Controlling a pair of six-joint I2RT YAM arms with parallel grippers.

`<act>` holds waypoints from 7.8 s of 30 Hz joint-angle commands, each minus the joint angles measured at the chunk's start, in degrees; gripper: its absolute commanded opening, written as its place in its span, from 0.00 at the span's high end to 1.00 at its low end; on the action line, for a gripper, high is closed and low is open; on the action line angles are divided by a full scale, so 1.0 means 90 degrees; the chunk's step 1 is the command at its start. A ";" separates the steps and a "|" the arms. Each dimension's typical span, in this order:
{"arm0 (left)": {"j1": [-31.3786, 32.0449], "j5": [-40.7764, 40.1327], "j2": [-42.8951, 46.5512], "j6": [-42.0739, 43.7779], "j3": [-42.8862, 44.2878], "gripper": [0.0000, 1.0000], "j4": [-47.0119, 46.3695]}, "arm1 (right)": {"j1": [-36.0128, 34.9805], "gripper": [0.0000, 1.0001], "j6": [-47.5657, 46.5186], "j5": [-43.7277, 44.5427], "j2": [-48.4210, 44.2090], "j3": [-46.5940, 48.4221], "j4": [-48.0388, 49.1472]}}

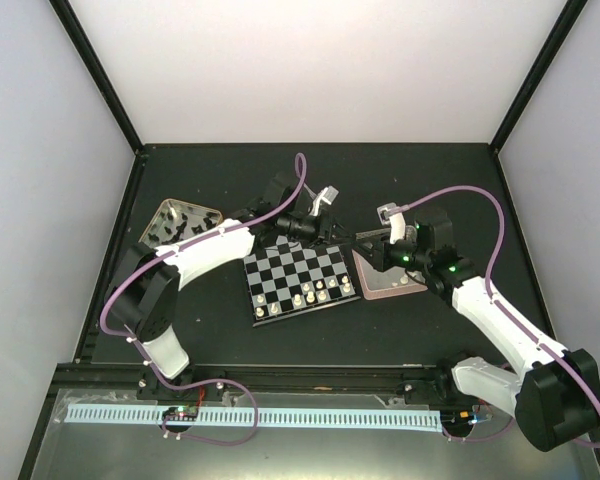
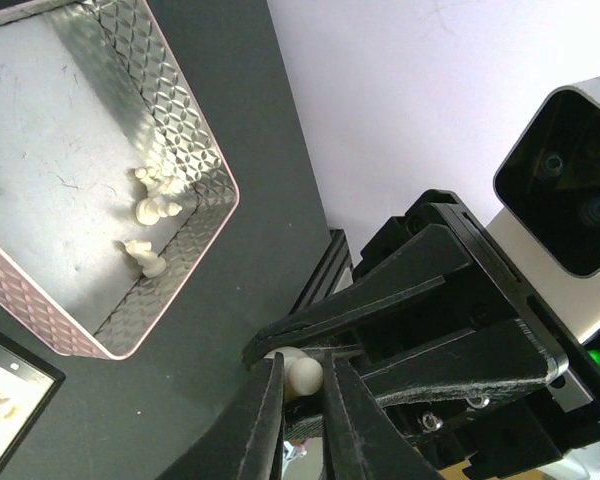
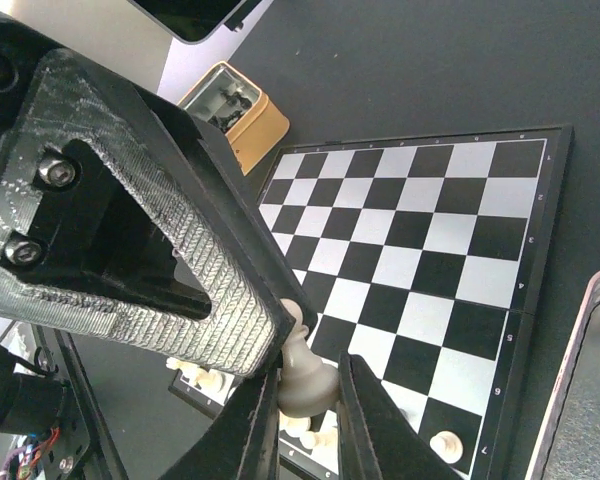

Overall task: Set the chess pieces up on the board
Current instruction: Place the chess piece on the chessboard, then pick up the chess piece from the storage box, then place the chess piece on the chessboard.

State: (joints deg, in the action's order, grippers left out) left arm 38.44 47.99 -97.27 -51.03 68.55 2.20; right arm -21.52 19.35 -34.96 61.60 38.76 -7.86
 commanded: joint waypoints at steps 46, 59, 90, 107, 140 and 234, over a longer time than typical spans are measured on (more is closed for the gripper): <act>0.0208 -0.4276 0.2111 0.3047 -0.2471 0.99 0.2115 | -0.0031 0.32 0.0486 0.2670 0.0607 0.0673 -0.1188; 0.0215 -0.3813 0.1474 0.3005 -0.2486 0.98 0.1888 | -0.0033 0.32 0.0564 0.2640 0.0727 0.0605 -0.1260; 0.0216 -0.3779 0.0964 0.2917 -0.2506 0.88 0.1817 | -0.0031 0.33 0.0565 0.2573 0.0824 0.0615 -0.1344; 0.0220 -0.3888 0.1553 0.2843 -0.2389 0.81 0.1998 | -0.0031 0.33 0.0679 0.2684 0.0657 0.0654 -0.1453; -0.0119 -0.3975 0.0337 0.2603 -0.1379 0.93 0.2508 | 0.0174 0.44 0.2022 0.4963 0.1671 0.1020 -0.3424; -0.0518 -0.7251 0.5188 0.2187 -0.2780 0.68 0.1547 | -0.2524 0.99 0.1288 0.3642 0.3231 0.3843 -0.3635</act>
State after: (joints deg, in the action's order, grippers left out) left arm 34.44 -10.44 -55.05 -29.28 45.41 20.51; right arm -37.69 31.97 -2.46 85.38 69.23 -40.49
